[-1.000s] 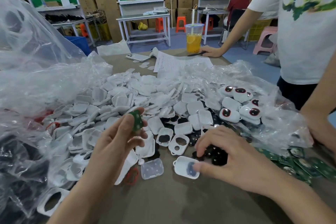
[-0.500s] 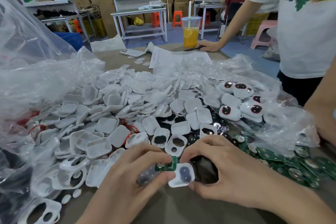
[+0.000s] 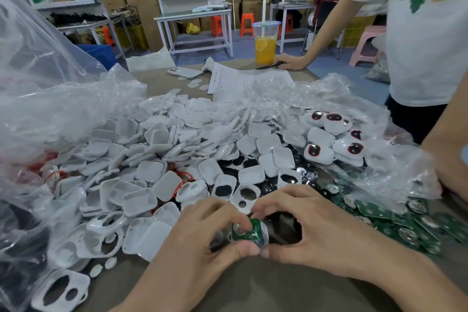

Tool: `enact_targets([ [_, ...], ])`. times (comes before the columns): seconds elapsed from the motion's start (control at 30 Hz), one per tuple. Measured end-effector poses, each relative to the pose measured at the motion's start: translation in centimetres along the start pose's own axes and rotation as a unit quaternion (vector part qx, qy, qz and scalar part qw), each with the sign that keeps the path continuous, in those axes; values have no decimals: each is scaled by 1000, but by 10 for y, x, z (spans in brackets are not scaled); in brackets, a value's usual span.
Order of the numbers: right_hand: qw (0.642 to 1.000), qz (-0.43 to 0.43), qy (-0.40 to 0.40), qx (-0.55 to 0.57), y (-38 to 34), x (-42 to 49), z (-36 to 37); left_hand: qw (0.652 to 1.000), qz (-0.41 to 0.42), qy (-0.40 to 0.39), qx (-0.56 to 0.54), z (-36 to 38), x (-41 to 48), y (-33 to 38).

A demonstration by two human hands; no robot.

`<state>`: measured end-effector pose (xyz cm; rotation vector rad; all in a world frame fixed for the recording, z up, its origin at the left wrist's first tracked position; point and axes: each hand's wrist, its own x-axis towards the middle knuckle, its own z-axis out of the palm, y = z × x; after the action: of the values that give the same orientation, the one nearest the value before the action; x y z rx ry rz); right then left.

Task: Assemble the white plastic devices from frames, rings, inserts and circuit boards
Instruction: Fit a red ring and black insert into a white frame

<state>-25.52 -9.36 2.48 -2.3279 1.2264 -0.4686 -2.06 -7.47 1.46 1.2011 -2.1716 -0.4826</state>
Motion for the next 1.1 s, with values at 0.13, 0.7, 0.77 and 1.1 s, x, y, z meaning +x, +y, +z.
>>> enact_targets([
  [0.13,1000,-6,4,1,1,0,0,998,33,3,50,3,0,4],
  [0.7,1000,-10,0,5,2,1,0,999,22,-28,36,3,-2,3],
  [0.77,1000,-9,-3,3,3,1,-1,998,19,-37,38,3,-2,3],
  [1.1,1000,-12,4,-2,4,0,0,997,29,-46,52,3,-2,2],
])
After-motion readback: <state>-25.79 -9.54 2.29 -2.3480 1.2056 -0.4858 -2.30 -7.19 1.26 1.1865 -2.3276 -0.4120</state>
